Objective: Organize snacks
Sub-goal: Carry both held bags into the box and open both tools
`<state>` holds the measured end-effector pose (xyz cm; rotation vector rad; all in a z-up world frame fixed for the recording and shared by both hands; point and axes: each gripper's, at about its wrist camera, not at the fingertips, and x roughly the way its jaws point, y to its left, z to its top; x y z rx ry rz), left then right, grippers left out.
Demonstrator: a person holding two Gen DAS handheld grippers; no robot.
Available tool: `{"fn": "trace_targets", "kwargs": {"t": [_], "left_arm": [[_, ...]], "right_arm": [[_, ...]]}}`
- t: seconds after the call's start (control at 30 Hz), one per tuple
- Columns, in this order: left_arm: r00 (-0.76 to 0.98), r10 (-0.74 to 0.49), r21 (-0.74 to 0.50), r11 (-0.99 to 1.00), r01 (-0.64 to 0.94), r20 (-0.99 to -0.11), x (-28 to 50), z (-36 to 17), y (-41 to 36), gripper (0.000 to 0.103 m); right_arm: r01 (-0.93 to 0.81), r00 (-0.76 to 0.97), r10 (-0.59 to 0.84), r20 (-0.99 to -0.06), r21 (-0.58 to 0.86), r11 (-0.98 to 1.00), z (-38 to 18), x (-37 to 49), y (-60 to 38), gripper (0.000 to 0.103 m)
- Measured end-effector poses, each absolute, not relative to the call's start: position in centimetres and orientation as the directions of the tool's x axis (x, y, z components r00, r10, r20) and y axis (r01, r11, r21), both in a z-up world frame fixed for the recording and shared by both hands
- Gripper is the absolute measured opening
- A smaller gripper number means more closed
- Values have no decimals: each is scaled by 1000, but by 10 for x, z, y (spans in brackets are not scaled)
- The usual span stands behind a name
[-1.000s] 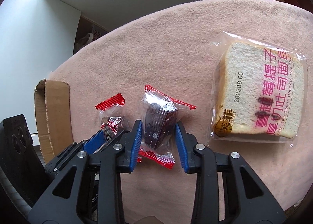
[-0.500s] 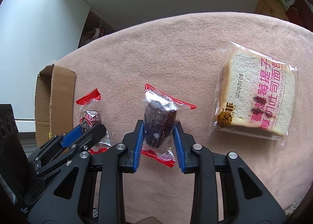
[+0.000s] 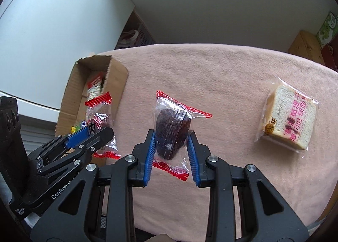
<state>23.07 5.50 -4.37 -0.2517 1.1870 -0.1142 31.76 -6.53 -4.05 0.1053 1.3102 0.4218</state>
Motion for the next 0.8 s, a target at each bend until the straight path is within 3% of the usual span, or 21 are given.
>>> {"fn": "trace_targets", "kwargs": {"t": [0.7, 0.8], "left_arm": [[432, -23, -166, 941, -296, -902, 172, -26, 196, 32], [421, -20, -161, 940, -302, -907, 167, -28, 200, 33]], "right_arm": [[-514, 133, 445, -886, 322, 795, -35, 297, 87, 31], [-512, 137, 436, -890, 313, 800, -33, 294, 90, 38]]}}
